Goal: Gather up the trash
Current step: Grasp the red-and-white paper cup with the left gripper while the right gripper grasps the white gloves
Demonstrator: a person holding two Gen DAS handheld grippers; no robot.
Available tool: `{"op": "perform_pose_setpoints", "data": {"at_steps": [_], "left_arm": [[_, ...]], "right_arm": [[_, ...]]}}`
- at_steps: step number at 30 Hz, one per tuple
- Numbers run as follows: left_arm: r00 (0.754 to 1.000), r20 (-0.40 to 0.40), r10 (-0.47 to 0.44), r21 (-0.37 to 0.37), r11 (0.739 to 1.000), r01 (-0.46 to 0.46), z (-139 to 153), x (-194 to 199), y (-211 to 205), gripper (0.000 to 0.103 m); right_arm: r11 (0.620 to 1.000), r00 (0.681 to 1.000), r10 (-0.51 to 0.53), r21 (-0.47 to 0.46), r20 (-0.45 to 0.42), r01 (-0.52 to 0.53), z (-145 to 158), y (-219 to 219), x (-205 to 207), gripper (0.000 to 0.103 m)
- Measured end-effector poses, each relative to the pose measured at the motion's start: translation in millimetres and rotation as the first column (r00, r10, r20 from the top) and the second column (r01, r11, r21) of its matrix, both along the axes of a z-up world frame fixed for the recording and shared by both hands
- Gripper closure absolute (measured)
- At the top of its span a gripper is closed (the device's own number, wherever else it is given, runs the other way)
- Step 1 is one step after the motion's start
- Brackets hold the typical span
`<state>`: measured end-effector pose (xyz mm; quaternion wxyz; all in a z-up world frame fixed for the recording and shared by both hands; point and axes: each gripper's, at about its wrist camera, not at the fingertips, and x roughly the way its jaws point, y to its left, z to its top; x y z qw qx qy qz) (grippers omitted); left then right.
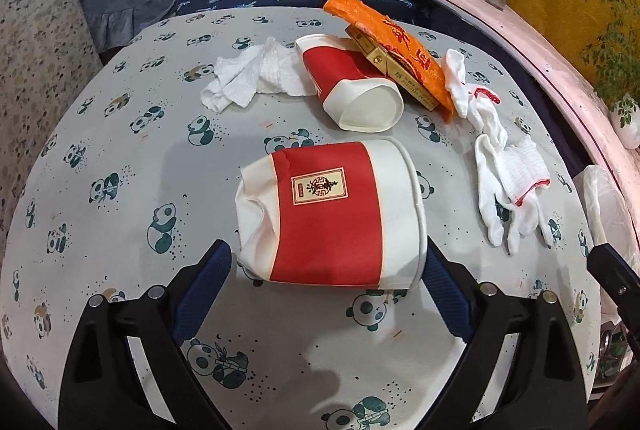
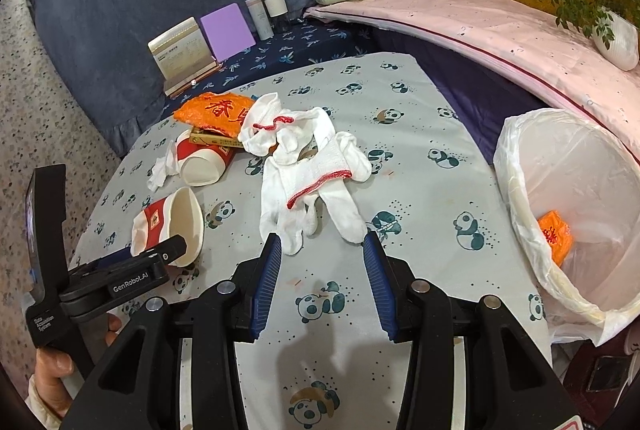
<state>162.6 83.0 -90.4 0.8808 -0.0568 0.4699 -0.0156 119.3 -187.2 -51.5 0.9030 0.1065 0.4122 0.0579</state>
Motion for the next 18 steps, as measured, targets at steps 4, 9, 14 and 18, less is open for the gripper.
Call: {"op": "perform_pose_setpoints", "data": {"at_steps": [4, 9, 14, 18], "left_arm": [[1.000, 0.006, -0.018, 0.002, 1.000, 0.018, 1.2, 0.4, -1.5, 0.019], [0.999, 0.026, -0.037, -0.001, 0.999, 0.037, 7.2, 0.4, -5.1, 0.020], [0.998, 0.039, -0.049, -0.007, 0.999, 0.049, 11.3, 3.0, -9.0, 0.020], [0.997, 0.050, -0.064, -0.014, 0.998, 0.065, 14.4, 6.1, -13.3, 0.020]], "right_arm": [[1.000, 1.000, 0.006, -0.002, -0.009, -0.006, -3.9, 4.2, 6.9, 0.061], [1.000, 1.000, 0.005, 0.003, -0.012, -0.005, -5.2, 7.4, 18.6, 0.061], [0.999, 1.000, -0.024, 0.032, -0.018, 0.025, -5.2, 3.0, 37.6, 0.061], [0.997, 0.998, -0.056, 0.053, -0.026, 0.057, -8.4, -2.1, 55.1, 0.061]]}}
